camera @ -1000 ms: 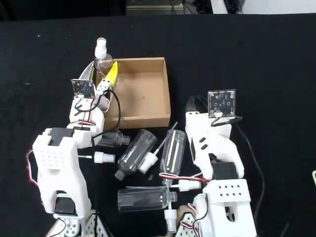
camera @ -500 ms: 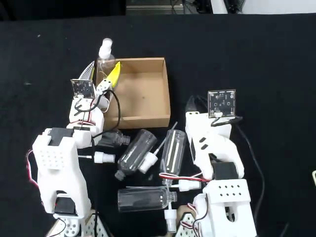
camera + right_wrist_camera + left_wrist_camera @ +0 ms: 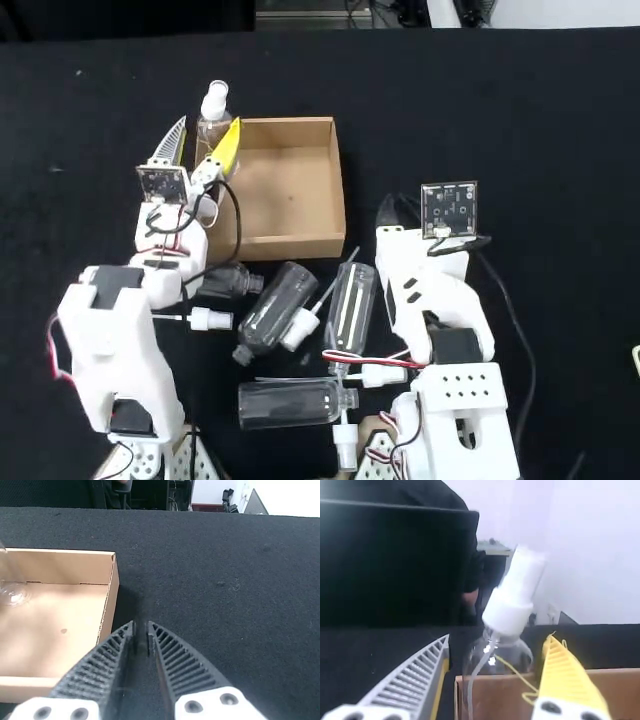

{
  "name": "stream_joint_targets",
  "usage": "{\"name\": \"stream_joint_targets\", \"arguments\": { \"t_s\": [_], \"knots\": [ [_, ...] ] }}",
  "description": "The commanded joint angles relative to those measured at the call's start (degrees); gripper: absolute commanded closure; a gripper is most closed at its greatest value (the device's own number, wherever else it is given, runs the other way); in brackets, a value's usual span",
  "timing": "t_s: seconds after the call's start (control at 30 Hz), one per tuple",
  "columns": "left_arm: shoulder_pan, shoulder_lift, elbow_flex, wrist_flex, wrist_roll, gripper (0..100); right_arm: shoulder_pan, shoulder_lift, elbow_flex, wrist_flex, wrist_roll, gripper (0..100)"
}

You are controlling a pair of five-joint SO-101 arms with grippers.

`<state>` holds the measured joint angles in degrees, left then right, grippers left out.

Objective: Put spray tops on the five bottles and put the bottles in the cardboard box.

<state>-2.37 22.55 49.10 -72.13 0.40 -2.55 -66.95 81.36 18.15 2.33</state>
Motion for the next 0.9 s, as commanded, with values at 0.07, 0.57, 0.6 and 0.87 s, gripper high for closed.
{"name": "stream_joint_targets", "arguments": {
  "t_s": [0.07, 0.57, 0.6, 0.87],
  "knots": [
    [-1.5, -15.3, 7.3, 12.0, -0.3, 73, 0.9, -1.3, -0.3, -1.6, -0.4, 97.3],
    [-5.7, -49.6, 4.1, 79.5, -0.8, 78, 0.9, -1.3, -0.2, -1.4, -0.4, 97.3],
    [-6.5, -49.3, 2.2, 83.3, -0.9, 79, 0.9, -1.3, -0.2, -1.4, -0.4, 97.3],
    [-7.1, -48.2, -5.0, 104.0, -0.4, 79, 0.9, -1.3, -0.2, -1.3, -0.4, 97.3]
  ]
}}
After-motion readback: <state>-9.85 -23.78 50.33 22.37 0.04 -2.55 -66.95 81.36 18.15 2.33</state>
